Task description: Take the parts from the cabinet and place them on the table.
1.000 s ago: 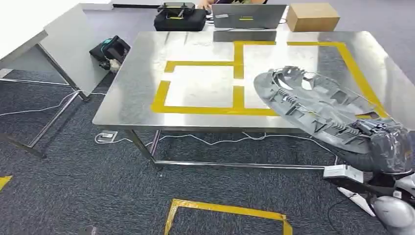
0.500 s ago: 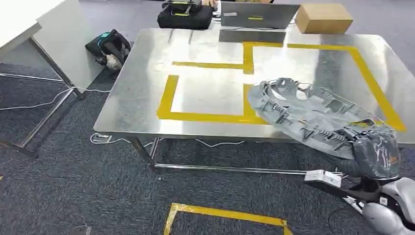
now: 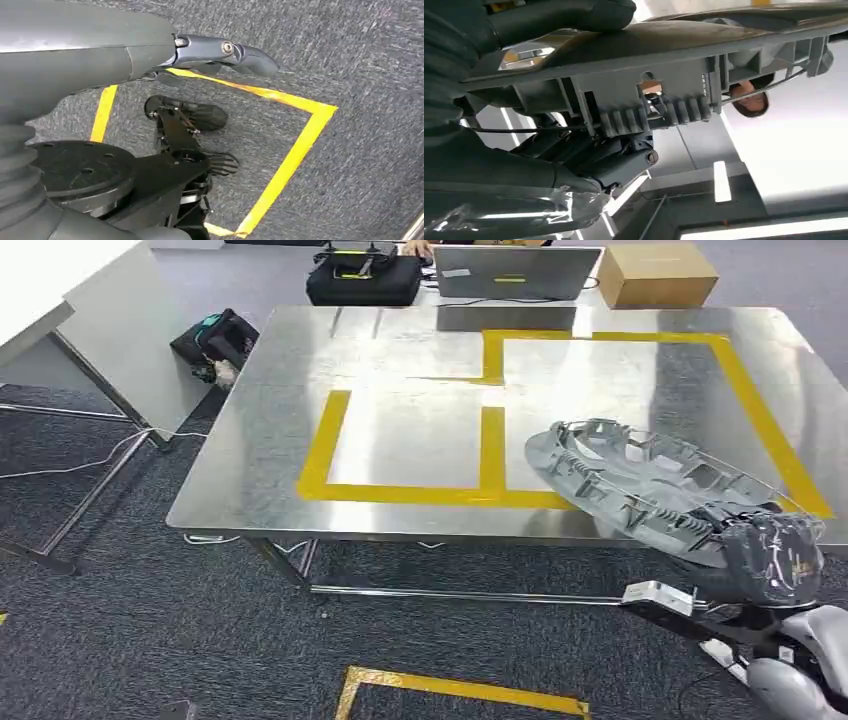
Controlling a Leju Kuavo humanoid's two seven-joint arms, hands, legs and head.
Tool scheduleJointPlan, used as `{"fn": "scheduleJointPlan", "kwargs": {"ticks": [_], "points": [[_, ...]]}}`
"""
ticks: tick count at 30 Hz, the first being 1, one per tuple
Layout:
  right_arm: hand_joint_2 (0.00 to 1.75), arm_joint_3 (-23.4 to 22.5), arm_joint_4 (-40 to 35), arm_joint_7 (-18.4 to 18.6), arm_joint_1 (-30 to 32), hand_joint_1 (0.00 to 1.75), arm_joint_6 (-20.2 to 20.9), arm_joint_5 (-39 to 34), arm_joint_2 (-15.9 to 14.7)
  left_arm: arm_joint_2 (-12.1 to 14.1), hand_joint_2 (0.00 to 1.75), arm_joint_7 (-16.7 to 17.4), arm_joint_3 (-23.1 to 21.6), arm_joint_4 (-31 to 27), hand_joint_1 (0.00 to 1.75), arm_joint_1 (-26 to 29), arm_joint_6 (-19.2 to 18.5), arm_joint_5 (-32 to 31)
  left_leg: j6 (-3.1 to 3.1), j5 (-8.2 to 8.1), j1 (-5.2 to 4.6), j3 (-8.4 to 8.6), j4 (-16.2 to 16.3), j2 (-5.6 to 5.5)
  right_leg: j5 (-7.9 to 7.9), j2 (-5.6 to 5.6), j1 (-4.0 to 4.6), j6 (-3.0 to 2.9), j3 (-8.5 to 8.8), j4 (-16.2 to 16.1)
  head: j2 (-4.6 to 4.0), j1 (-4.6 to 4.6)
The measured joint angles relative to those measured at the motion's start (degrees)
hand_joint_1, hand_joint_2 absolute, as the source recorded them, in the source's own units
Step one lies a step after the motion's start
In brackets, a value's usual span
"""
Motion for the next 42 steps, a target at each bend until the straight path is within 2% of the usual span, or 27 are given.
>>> {"fn": "scheduleJointPlan", "kwargs": {"ticks": [2, 5, 8, 9, 10, 11, 12, 14, 15, 16, 17, 19, 20, 21, 22, 23, 25, 26, 27, 29, 30, 31, 36, 38, 39, 40, 42], "points": [[1.75, -0.6, 0.7, 0.4, 0.1, 1.75, 0.4, 0.0, -0.2, 0.0, 1.75, 0.0, 0.0, 0.0, 0.00, 0.0, 0.0, 0.0, -0.34, -0.11, 0.04, -0.02, -0.1, 0.00, -0.10, 0.00, 0.06, -0.20, 0.06, 0.0, 0.00, 0.00], [1.75, -1.1, 2.1, 1.2, 0.2, 1.75, 1.7, 0.1, -0.3, 0.0, 1.75, 0.1, 0.0, 0.0, 0.00, 0.0, 0.0, -0.2, -0.23, -0.28, -0.11, -0.03, 0.2, 0.00, -0.01, -0.02, -0.19, -0.04, 0.15, 0.0, 0.00, 0.00], [1.75, -1.4, 3.3, 1.7, 0.2, 1.75, 2.7, 0.0, -0.3, 0.0, 1.75, 0.2, 0.0, 0.0, 0.00, 0.0, 0.2, -0.2, -0.09, -0.18, -0.37, -0.05, 0.2, 0.00, 0.26, -0.03, -0.42, 0.39, 0.37, -0.4, 0.00, -0.02], [1.75, -1.6, 3.5, 1.7, 0.1, 1.75, 2.9, -0.1, -0.5, 0.0, 1.75, 0.2, 0.0, 0.0, 0.00, -0.1, 0.2, -0.3, 0.10, 0.31, -0.25, 0.15, -0.6, 0.00, 0.37, -0.02, -0.28, 0.69, 0.56, -0.5, 0.00, -0.04], [1.75, -1.9, 3.8, 1.7, 0.2, 1.75, 3.0, -0.2, -0.7, -0.3, 1.75, 0.2, 0.0, 0.0, 0.00, -0.1, 0.2, -0.4, -0.15, 0.89, 0.19, 0.89, -1.3, 0.17, -0.03, -0.08, -0.22, 0.74, -0.12, 0.1, 0.00, 0.04], [1.75, -2.1, 4.1, 1.7, 0.0, 1.75, 3.2, -0.3, -0.9, -0.2, 1.75, 0.2, 0.0, 0.0, 0.00, -0.1, 0.3, -0.4, 0.09, 0.92, 0.38, 1.00, -1.5, 0.13, -1.46, -0.15, -0.17, 0.93, -1.14, 2.3, 0.00, 0.40], [1.75, -2.2, 4.4, 1.8, -0.2, 1.75, 3.4, -0.3, -1.0, -0.2, 1.75, 0.2, 0.0, 0.0, 0.00, 0.0, 0.4, -0.4, 0.12, 0.94, 0.45, 1.07, -1.4, 0.18, -3.23, -0.24, -0.25, 1.19, -2.98, 6.2, 0.00, 0.53], [1.75, -2.4, 5.0, 1.8, -0.1, 1.75, 3.5, -0.5, -1.0, -0.2, 1.75, 0.2, 0.0, 0.0, 0.00, 0.1, 0.4, -0.5, 0.19, 0.60, 0.49, 1.38, -1.4, 0.20, -6.39, -0.26, -0.47, 1.74, -7.90, 15.9, 0.00, 0.55], [1.75, -2.4, 5.3, 1.8, -0.1, 1.75, 3.5, -0.6, -1.0, -0.2, 1.75, 0.2, 0.0, 0.0, 0.00, 0.1, 0.4, -0.5, 0.13, 0.32, 0.57, 1.72, -1.4, 0.20, -6.28, -0.29, -0.55, 2.01, -9.27, 18.0, 0.00, 0.52], [1.75, -2.4, 5.6, 1.8, -0.1, 1.75, 3.6, -0.6, -1.0, -0.3, 1.75, 0.2, 0.0, 0.0, 0.00, 0.1, 0.4, -0.5, -0.06, -0.07, 0.73, 2.22, -1.4, 0.19, -4.69, -0.31, -0.69, 2.28, -8.99, 16.9, 0.00, 0.48], [1.75, -2.5, 5.8, 1.8, -0.1, 1.75, 3.6, -0.6, -1.1, -0.3, 1.75, 0.2, 0.0, 0.0, 0.00, 0.2, 0.4, -0.5, -0.34, -0.55, 0.97, 2.83, -1.4, 0.16, -2.16, -0.33, -0.88, 2.58, -7.46, 13.5, 0.00, 0.55], [1.75, -2.5, 6.1, 1.8, -0.1, 1.75, 3.6, -0.7, -1.2, -0.3, 1.75, 0.2, 0.0, 0.0, 0.00, 0.2, 0.5, -0.5, -1.22, -1.99, 1.47, 4.46, -1.1, 0.02, 3.27, -0.70, -1.59, 3.57, -2.21, 2.5, 0.00, 0.59], [1.75, -2.5, 6.5, 1.8, -0.4, 1.75, 3.6, -0.7, -1.2, 0.0, 1.75, 0.2, 0.0, 0.0, 0.00, 0.1, 0.5, -0.5, -1.72, -2.60, 1.30, 4.37, -0.9, -0.02, 0.97, -0.47, -1.16, 4.09, -1.03, 2.1, 0.00, 0.90], [1.75, -2.6, 6.6, 1.8, -0.6, 1.75, 3.6, -0.7, -1.2, 0.0, 1.75, 0.2, 0.0, 0.0, 0.00, 0.0, 0.5, -0.5, -1.98, -3.33, 1.09, 4.18, -0.1, -0.01, 0.22, -0.31, -1.32, 2.70, -0.15, 0.8, 0.00, 1.19], [1.75, -2.6, 6.6, 1.8, -0.4, 1.75, 3.6, -0.7, -1.2, -0.1, 1.75, 0.2, 0.0, 0.0, 0.00, -0.1, 0.5, -0.6, -2.01, -3.39, 1.08, 4.20, -0.3, 0.00, -0.15, -0.21, -1.26, 1.71, -0.59, 1.4, 0.00, 0.50], [1.75, -2.6, 6.8, 1.8, -0.5, 1.75, 3.7, -0.7, -1.2, -0.1, 1.75, 0.1, 0.0, 0.0, 0.00, -0.1, 0.7, -0.6, -2.13, -3.56, 1.07, 4.23, -0.4, 0.00, -0.62, -0.18, -1.08, 1.07, -0.82, 1.9, 0.02, -0.07], [1.75, -2.6, 6.8, 1.8, -0.5, 1.75, 3.7, -0.7, -1.3, 0.0, 1.75, -0.1, 0.0, 0.0, 0.00, -0.3, 0.9, -0.6, -2.69, -4.54, 1.27, 4.55, 0.0, 0.10, -1.43, -0.03, -1.16, -0.10, -0.46, 2.1, 0.02, 0.00], [1.75, -2.6, 6.8, 1.8, -0.6, 1.75, 3.8, -0.7, -1.3, -0.1, 1.75, -0.3, 0.0, 0.0, 0.00, -0.5, 0.9, -0.6, -3.04, -5.38, 1.25, 3.18, 2.7, 0.25, -1.79, -0.13, -1.15, -0.52, -0.05, 2.0, 0.00, -0.22], [1.75, -2.6, 6.8, 1.7, -0.7, 1.75, 3.9, -0.7, -1.3, -0.2, 1.75, -0.3, 0.0, 0.0, 0.00, -0.6, 0.9, -0.6, -3.35, -7.02, 1.28, 0.32, 7.3, 0.31, -2.05, -0.25, -1.15, -0.85, 0.21, 2.0, 0.00, -0.24], [1.75, -2.6, 6.8, 1.7, -0.7, 1.75, 4.3, -0.7, -1.3, -0.2, 1.75, -0.3, 0.0, 0.0, 0.00, -0.6, 0.9, -0.7, -3.63, -10.15, 1.33, -6.82, 17.8, 0.32, -2.83, -0.30, -1.15, -1.06, 0.71, 2.0, 0.00, -0.24], [1.75, -2.5, 6.8, 1.7, -0.6, 1.75, 4.5, -0.7, -1.3, -0.2, 1.75, -0.3, 0.0, 0.0, 0.00, -0.4, 0.9, -0.7, -3.58, -10.06, 1.33, -9.54, 20.7, 0.32, -3.20, -0.29, -1.15, -1.06, 1.12, 2.0, 0.00, -0.26], [1.75, -2.5, 7.0, 1.7, -0.6, 1.75, 4.7, -0.8, -1.3, -0.2, 1.75, -0.3, 0.0, 0.0, 0.00, -0.2, 0.9, -0.7, -3.42, -8.54, 1.30, -10.90, 21.0, 0.32, -3.57, -0.24, -1.15, -1.05, 1.60, 2.0, 0.00, -0.24], [1.75, -2.5, 7.0, 1.7, -0.6, 1.75, 4.8, -0.8, -1.3, -0.2, 1.75, -0.3, 0.0, 0.0, 0.00, -0.1, 0.9, -0.7, -3.35, -7.93, 1.29, -11.06, 20.7, 0.32, -3.68, -0.21, -1.15, -1.04, 1.76, 2.0, 0.00, -0.26], [1.75, -2.5, 7.1, 1.7, -0.7, 1.75, 5.5, -1.2, -1.4, -0.2, 1.75, -0.3, 0.0, 0.0, 0.00, 0.0, 0.9, -0.7, -2.83, -3.06, 1.20, -10.81, 16.6, 0.32, -4.34, -0.12, -1.15, -0.97, 2.71, 1.9, 0.00, -0.24], [1.75, -2.5, 7.4, 1.7, -1.1, 1.75, 6.9, -2.2, -1.7, -0.1, 1.75, -0.3, 0.0, 0.0, 0.00, 0.1, 0.9, -0.7, -1.68, 4.66, 0.75, -8.56, 6.6, 0.37, -5.22, -0.09, -1.19, -0.64, 3.94, 1.7, 0.00, -0.26], [1.75, -2.4, 8.5, 1.0, -2.0, 1.75, 9.7, -3.8, -2.6, 0.0, 1.75, -0.2, -0.1, 0.0, 0.00, 0.0, 0.9, -1.1, -1.40, 3.91, 0.40, -7.47, 3.5, 0.49, -5.89, 0.20, -0.99, 0.33, 4.23, 1.4, 0.00, -0.22], [1.75, -2.4, 9.6, 0.1, -3.4, 1.75, 11.2, -4.6, -3.8, 0.0, 1.75, -0.1, -0.1, 0.0, 0.00, 0.0, 0.7, -1.2, -0.94, 3.49, 0.39, -7.04, 2.6, 0.52, -5.30, 0.05, -1.06, 1.19, 5.25, 0.9, 0.00, -0.28]]}}
